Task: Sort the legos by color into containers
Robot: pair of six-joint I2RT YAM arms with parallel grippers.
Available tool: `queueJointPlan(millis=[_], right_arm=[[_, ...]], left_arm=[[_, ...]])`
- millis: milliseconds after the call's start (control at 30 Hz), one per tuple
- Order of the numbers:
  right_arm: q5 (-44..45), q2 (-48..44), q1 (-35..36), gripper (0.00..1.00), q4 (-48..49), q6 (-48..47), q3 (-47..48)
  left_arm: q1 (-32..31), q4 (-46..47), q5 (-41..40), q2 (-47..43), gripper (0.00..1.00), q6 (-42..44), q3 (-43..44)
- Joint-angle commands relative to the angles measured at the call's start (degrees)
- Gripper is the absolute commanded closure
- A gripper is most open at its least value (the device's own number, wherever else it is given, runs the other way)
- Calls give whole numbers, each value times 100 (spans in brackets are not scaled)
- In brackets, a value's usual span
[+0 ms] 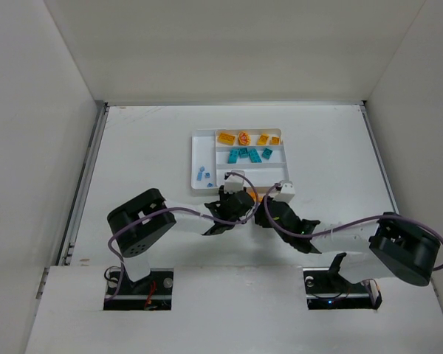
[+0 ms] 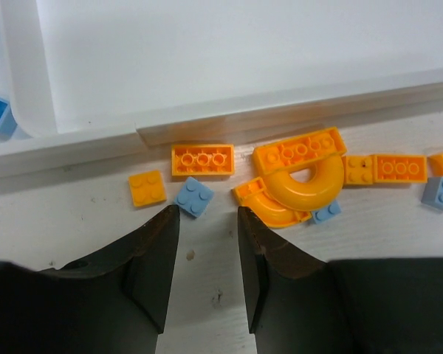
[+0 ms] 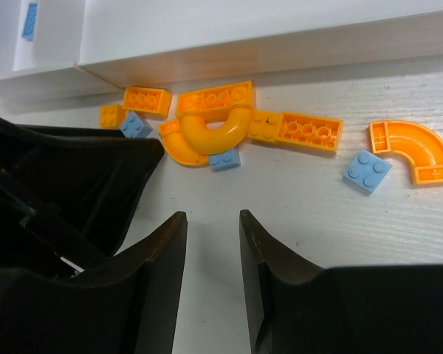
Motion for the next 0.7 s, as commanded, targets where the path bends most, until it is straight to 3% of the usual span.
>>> queueJointPlan(millis=[0,367,667], right_arm=[[138,54,61,60,168,51,-34],[155,519,-9,59,256,-19,159],[541,1073,-88,60,160,-344,633]], left_arm=[[107,-65,-127,115,65,95,156],[204,-144,-259,265,65,165,271],[204,-144,-233,213,86,200,227]])
